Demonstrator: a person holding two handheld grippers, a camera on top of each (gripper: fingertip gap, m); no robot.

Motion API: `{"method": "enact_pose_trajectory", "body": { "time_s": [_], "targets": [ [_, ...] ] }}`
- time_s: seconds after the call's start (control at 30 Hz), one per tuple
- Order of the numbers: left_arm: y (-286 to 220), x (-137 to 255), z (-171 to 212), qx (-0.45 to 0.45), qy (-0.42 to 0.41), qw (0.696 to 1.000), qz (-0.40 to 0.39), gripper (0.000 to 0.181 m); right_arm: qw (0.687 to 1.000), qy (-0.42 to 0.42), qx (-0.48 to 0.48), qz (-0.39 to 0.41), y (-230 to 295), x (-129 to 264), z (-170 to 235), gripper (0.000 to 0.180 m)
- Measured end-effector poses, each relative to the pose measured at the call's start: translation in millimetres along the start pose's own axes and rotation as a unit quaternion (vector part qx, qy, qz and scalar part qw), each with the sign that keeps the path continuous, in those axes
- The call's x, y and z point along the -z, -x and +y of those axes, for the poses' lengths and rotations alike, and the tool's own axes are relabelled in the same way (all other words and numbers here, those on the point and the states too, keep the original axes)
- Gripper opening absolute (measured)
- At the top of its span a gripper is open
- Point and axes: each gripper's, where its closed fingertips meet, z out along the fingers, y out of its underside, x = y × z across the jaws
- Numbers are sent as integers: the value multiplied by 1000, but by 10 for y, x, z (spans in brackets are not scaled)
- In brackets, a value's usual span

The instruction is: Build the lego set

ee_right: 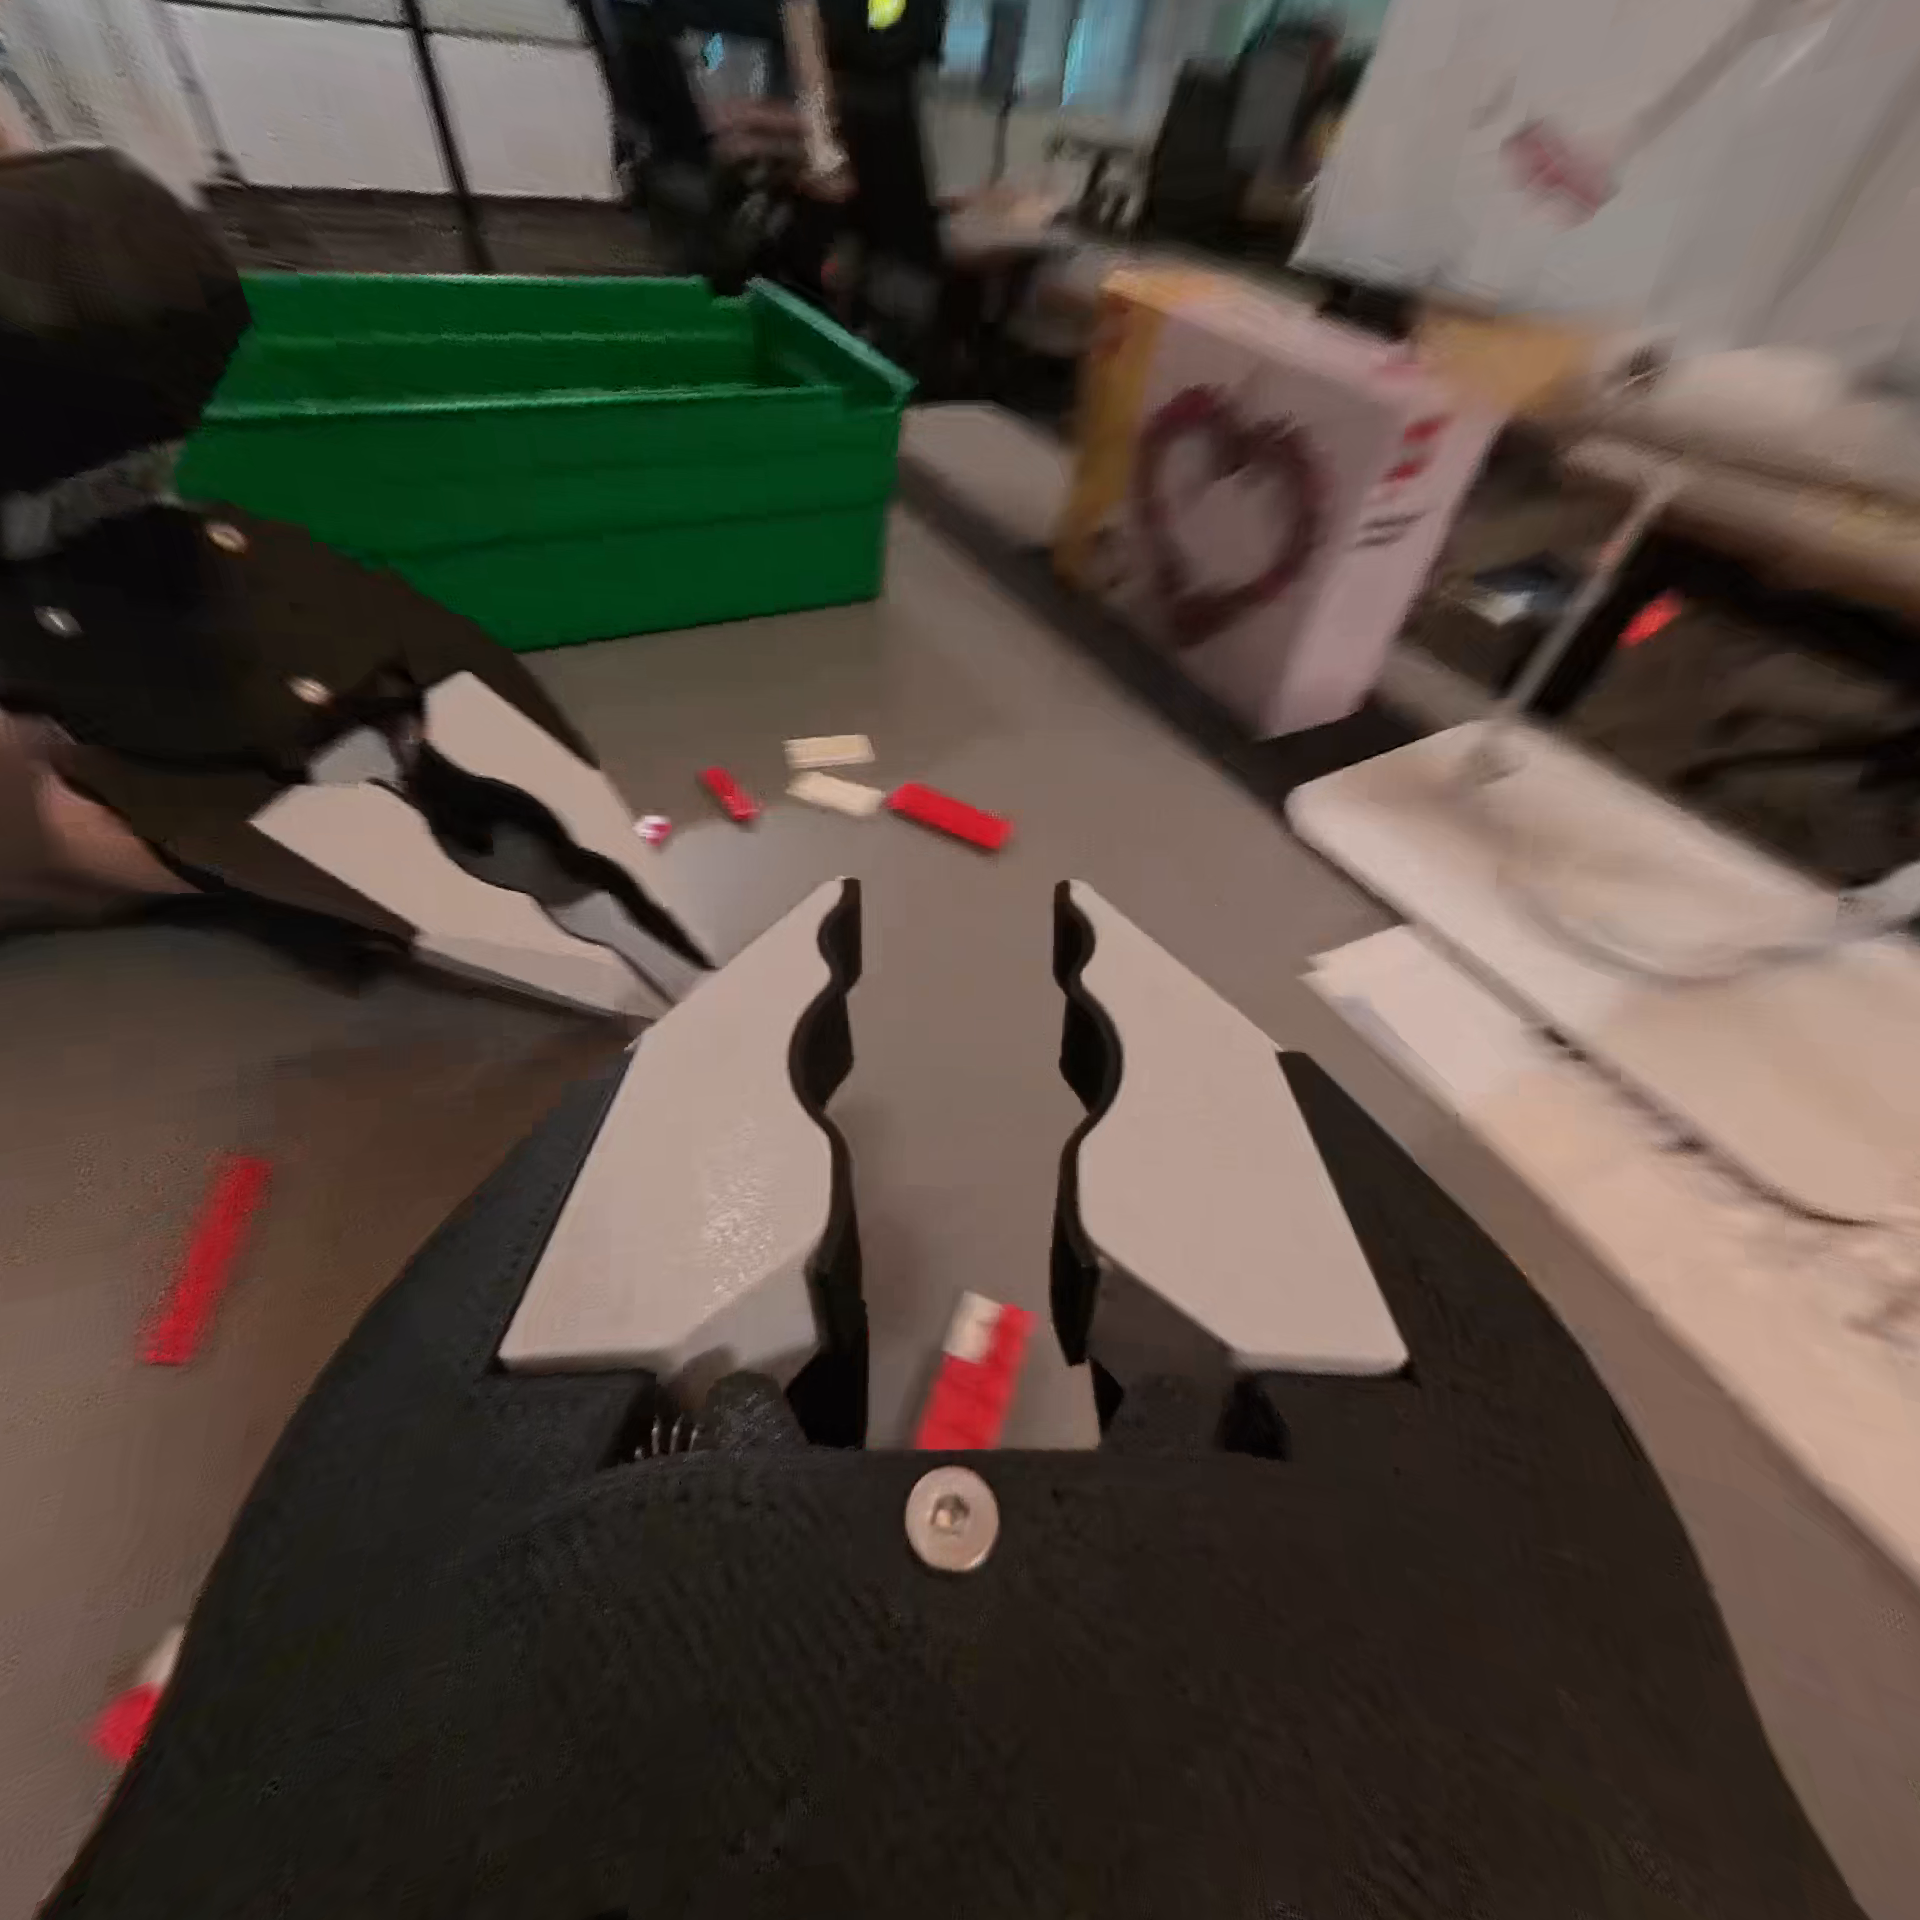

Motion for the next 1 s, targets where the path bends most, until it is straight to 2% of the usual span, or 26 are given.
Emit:
{"method": "enact_pose_trajectory", "body": {
  "time_s": [0.03, 0.1, 0.2, 0.27, 0.37, 0.57, 0.77, 0.9, 1.0],
  "targets": [
    [21, 37, -70, -14, -24, 999, -18, 14, 999, 17, -31, -24, 101, -77, -5, 33],
    [94, 149, -247, -74, -81, 991, -74, 14, 993, 32, -92, -73, 281, -167, -66, 25],
    [134, 381, -539, -190, -157, 955, -162, 14, 961, 60, -197, -187, 595, -179, -161, 21],
    [51, 474, -649, -240, -192, 934, -181, 14, 954, 79, -196, -214, 696, -182, -129, 16],
    [-5, 507, -686, -287, -199, 915, -202, 14, 952, 72, -176, -242, 817, -165, -144, 7],
    [-65, 502, -672, -326, -199, 901, -206, 14, 950, 48, -182, -249, 791, -149, -186, 6],
    [-110, 460, -637, -356, -190, 891, -208, 14, 955, 65, -143, -251, 816, -150, -107, 1],
    [-83, 422, -604, -386, -181, 875, -227, 17, 968, 86, -74, -224, 785, -165, -19, 0],
    [132, 575, -662, -371, -185, 862, -292, 0, 978, 149, 38, -141, 601, -256, 262, 0]
  ]
}}
